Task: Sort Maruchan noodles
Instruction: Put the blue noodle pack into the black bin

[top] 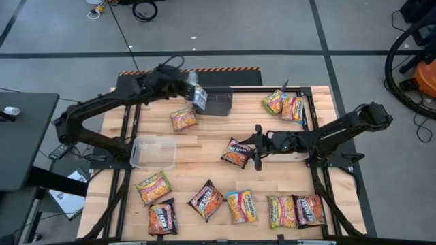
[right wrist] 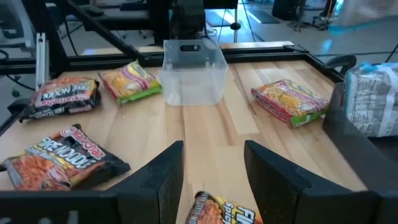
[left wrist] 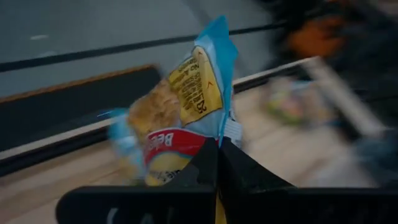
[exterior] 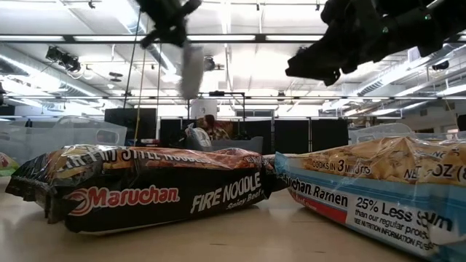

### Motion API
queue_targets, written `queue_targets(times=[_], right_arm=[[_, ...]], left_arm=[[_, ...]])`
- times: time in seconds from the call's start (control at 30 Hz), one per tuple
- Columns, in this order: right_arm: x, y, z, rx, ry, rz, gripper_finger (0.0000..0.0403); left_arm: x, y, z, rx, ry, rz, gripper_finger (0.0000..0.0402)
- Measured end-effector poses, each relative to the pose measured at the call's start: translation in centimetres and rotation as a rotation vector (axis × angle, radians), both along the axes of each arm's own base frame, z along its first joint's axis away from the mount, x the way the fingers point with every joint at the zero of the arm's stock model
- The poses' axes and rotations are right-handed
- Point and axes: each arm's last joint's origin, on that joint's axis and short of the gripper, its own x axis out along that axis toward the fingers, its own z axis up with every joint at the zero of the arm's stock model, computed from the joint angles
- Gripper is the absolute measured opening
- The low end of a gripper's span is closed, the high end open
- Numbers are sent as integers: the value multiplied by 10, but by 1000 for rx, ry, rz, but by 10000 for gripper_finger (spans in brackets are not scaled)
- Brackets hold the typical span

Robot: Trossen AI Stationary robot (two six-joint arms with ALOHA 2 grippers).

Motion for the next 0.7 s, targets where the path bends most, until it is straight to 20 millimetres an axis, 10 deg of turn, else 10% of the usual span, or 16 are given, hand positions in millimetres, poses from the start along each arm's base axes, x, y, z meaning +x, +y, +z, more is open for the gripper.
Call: queue_targets(times=[0.4, 0.7], right_arm=[[-9, -1, 6, 36, 25, -5, 174], [-8, -1, -2, 49, 76, -19, 174]], left_arm=[[83, 39, -83, -14, 49, 54, 6], [95, 72, -124, -83, 61, 79, 6]])
